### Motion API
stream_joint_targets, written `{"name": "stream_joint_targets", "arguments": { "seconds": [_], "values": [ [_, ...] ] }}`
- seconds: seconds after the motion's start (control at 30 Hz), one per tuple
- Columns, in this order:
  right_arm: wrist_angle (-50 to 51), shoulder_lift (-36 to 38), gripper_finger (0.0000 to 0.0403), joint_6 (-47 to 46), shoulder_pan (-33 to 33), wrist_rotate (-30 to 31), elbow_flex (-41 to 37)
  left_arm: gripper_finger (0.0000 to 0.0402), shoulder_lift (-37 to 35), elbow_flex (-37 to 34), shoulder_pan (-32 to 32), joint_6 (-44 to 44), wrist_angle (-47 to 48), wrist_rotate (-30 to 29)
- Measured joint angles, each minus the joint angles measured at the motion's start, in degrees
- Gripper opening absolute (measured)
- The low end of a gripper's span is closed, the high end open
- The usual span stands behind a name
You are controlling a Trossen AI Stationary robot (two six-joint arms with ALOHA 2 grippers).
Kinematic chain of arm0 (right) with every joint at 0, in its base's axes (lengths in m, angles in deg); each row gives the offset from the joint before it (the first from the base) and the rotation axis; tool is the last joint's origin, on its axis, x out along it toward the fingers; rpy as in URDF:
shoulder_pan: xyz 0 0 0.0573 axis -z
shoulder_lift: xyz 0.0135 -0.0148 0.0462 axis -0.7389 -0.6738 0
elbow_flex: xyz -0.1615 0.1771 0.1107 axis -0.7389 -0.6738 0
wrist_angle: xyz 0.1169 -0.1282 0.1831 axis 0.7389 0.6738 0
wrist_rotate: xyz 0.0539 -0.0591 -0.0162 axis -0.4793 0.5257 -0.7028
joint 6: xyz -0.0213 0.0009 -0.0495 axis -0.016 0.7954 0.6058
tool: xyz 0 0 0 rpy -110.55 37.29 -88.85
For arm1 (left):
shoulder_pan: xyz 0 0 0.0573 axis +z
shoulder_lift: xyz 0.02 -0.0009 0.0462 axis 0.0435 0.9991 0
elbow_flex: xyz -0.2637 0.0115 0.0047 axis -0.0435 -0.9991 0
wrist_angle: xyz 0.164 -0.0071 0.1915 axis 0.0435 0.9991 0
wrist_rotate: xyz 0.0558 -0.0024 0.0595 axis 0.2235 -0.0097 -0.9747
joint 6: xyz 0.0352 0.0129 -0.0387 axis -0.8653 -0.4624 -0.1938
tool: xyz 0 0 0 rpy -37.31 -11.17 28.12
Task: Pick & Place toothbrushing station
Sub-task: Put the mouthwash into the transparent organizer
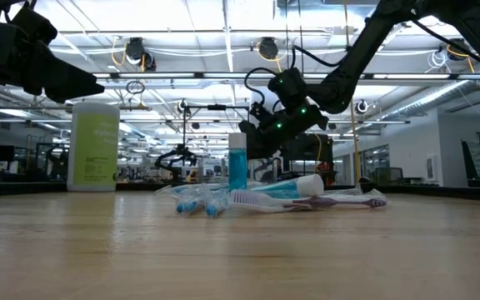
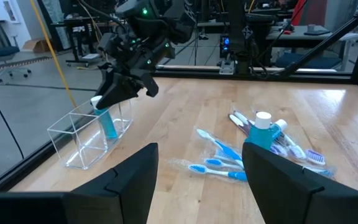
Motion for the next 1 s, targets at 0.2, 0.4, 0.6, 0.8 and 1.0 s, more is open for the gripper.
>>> {"name": "stream_joint_targets", "arguments": {
  "seconds": [0.2,0.4,0.6,0.8,1.0],
  "values": [
    [0.16,0.00,0.0126,-0.02,-0.03,-0.05,0.00,0.0241,0.00,0.00,-0.01,-0.02,0.00,0.00],
    [0.23,0.00,0.0137,-0.02,-0.16,-0.07,0.00,0.0241,0.00,0.00,0.00,0.00,0.01,0.00],
    [1.02,1.04,0.0139,0.51,-0.36,-0.23,-0.02,0.0241,0.00,0.00,-0.02,0.00,0.00,0.00],
    [3.37,4.97,0.0139,1.51,-0.40,-0.24,-0.02,0.0241,0.00,0.00,0.00,0.00,0.00,0.00],
    [7.20,8.89,0.0139,1.76,-0.71,-0.23,-0.09,0.0241,0.00,0.00,0.00,-0.02,0.01,0.00]
  ]
}}
